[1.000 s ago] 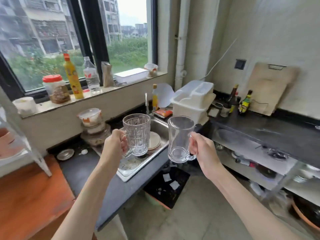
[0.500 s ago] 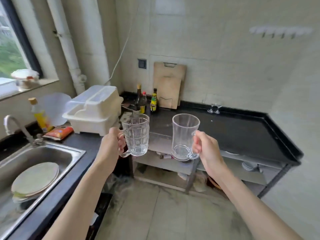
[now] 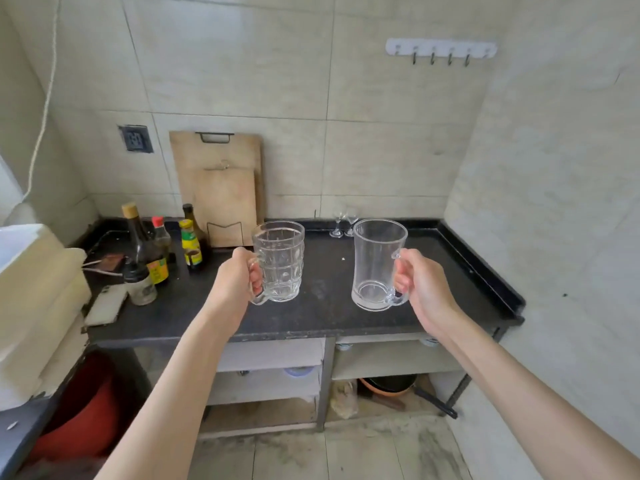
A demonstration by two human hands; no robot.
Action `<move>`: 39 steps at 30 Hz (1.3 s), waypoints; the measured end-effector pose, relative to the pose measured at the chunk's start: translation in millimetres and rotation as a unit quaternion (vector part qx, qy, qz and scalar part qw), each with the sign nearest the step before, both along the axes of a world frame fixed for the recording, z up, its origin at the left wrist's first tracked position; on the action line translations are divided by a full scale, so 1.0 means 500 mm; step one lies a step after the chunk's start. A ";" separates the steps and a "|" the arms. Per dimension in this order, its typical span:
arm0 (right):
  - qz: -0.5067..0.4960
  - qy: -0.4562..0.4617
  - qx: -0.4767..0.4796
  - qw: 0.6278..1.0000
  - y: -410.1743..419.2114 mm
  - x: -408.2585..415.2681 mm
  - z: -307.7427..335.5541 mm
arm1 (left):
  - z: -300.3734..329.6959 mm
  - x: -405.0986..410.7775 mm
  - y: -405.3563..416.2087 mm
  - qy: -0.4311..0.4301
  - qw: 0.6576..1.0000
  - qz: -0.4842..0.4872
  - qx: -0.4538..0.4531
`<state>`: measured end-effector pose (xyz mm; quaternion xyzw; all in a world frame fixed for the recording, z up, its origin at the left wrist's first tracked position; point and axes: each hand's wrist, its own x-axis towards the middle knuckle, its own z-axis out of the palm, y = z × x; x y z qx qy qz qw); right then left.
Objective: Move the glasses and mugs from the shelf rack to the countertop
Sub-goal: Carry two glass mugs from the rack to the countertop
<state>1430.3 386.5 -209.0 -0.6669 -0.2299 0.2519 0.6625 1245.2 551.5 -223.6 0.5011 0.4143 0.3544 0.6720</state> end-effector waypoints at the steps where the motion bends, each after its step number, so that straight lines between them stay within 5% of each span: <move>1: -0.012 0.003 0.002 1.000 0.021 0.027 0.000 | -0.003 0.032 0.028 0.002 1.000 -0.008 0.004; 13: -0.087 0.060 -0.032 0.994 0.201 0.303 -0.086 | -0.108 0.338 0.225 0.066 0.995 -0.074 -0.019; 25: -0.044 0.077 -0.150 0.985 0.418 0.735 -0.207 | -0.219 0.759 0.379 0.182 0.980 -0.066 -0.051; 39: 0.088 0.145 -0.218 0.961 0.613 1.089 -0.397 | -0.402 1.114 0.487 0.132 0.974 -0.100 -0.155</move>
